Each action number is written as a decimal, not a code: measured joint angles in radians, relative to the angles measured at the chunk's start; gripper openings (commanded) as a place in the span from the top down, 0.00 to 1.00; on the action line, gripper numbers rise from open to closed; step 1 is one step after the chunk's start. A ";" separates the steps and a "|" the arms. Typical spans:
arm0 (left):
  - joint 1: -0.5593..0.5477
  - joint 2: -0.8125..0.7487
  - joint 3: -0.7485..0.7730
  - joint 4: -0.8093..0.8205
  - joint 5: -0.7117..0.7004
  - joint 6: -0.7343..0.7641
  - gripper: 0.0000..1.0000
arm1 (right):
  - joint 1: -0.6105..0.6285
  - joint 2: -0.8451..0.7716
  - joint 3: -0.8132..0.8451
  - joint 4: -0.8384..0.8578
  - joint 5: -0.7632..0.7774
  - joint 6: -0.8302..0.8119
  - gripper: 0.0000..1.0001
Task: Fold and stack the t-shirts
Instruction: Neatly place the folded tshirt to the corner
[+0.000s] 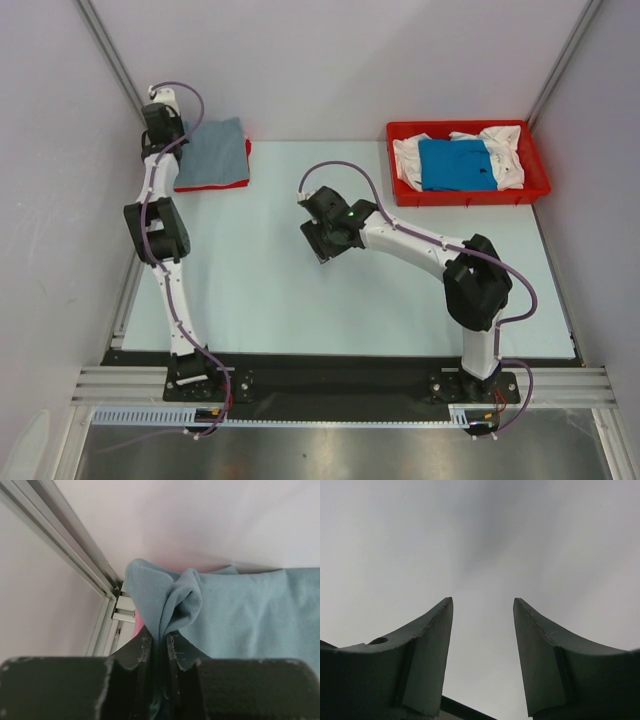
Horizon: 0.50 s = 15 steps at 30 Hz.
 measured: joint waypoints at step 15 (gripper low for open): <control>0.016 0.047 0.065 0.048 -0.056 -0.039 0.42 | 0.036 0.000 0.002 -0.039 0.001 0.044 0.44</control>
